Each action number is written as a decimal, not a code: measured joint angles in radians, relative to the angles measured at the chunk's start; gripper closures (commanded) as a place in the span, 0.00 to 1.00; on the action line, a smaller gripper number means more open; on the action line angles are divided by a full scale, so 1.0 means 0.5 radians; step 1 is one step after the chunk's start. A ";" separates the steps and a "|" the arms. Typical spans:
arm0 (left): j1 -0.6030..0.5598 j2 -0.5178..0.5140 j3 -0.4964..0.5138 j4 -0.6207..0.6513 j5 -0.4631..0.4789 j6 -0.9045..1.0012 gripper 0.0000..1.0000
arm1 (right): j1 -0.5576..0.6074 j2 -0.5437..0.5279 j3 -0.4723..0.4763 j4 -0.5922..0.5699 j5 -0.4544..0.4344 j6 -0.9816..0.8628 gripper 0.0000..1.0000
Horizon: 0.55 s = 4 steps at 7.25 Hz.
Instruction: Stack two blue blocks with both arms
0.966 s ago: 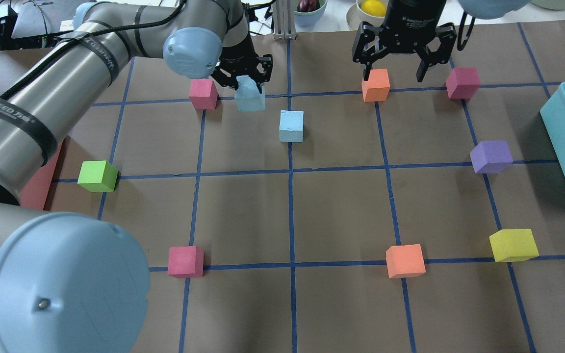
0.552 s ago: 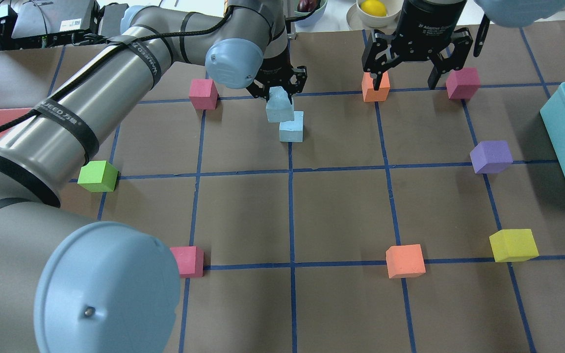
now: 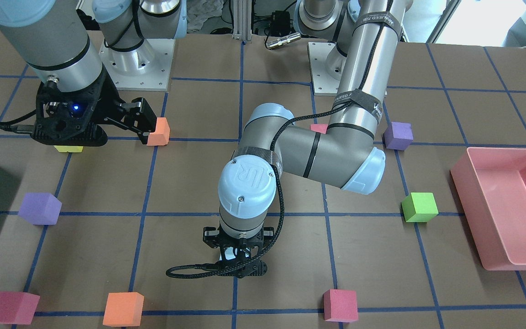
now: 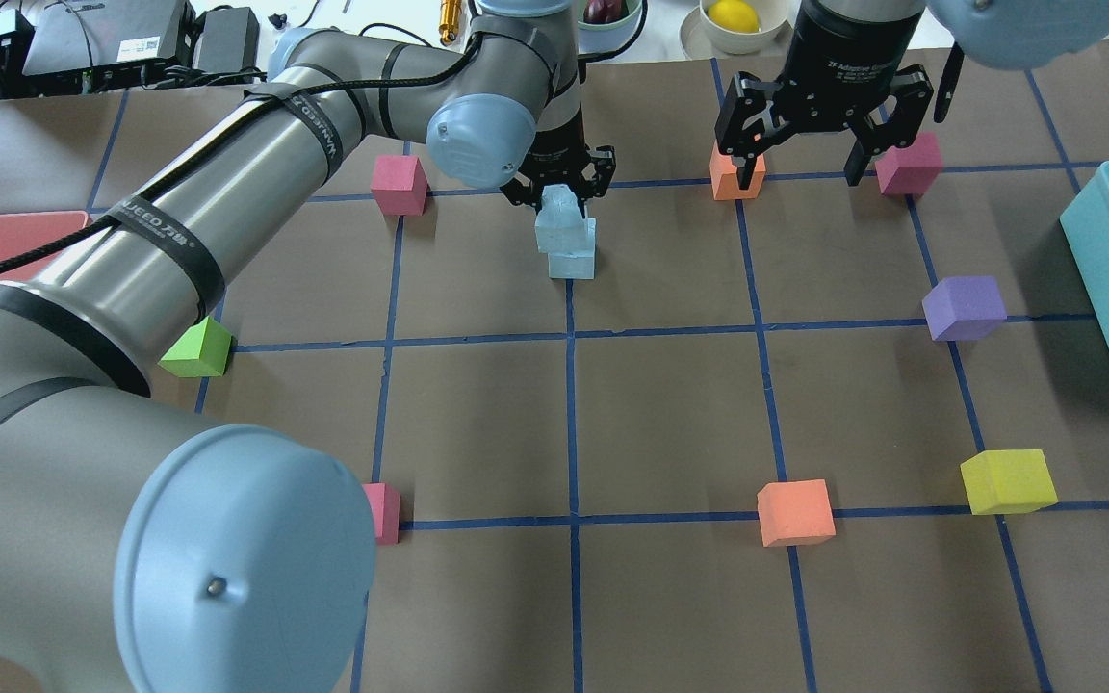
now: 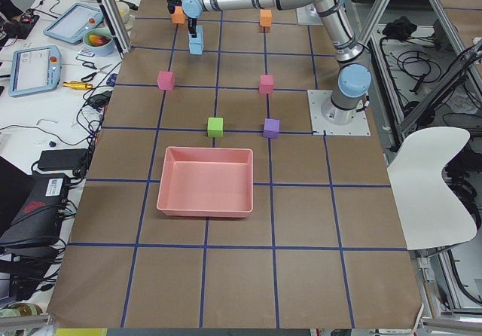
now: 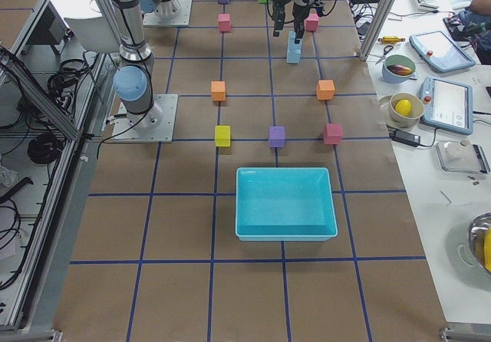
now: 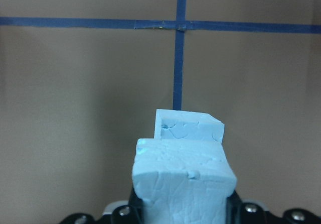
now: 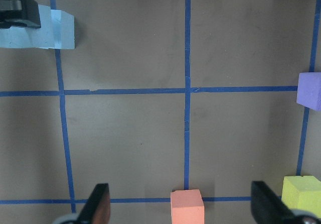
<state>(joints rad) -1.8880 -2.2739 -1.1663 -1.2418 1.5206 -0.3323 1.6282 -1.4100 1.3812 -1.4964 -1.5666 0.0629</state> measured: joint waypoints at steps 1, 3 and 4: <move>-0.001 -0.011 0.019 0.005 0.001 -0.002 1.00 | 0.000 -0.010 -0.010 -0.012 -0.003 0.003 0.00; -0.001 -0.041 0.028 0.007 -0.008 -0.018 0.18 | 0.000 -0.028 -0.008 -0.019 -0.011 0.035 0.00; -0.001 -0.054 0.026 0.007 -0.016 -0.025 0.00 | -0.003 -0.037 -0.001 -0.019 -0.013 0.078 0.00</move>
<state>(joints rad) -1.8883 -2.3007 -1.1532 -1.2382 1.5125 -0.3448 1.6265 -1.4288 1.3807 -1.5057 -1.5729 0.1018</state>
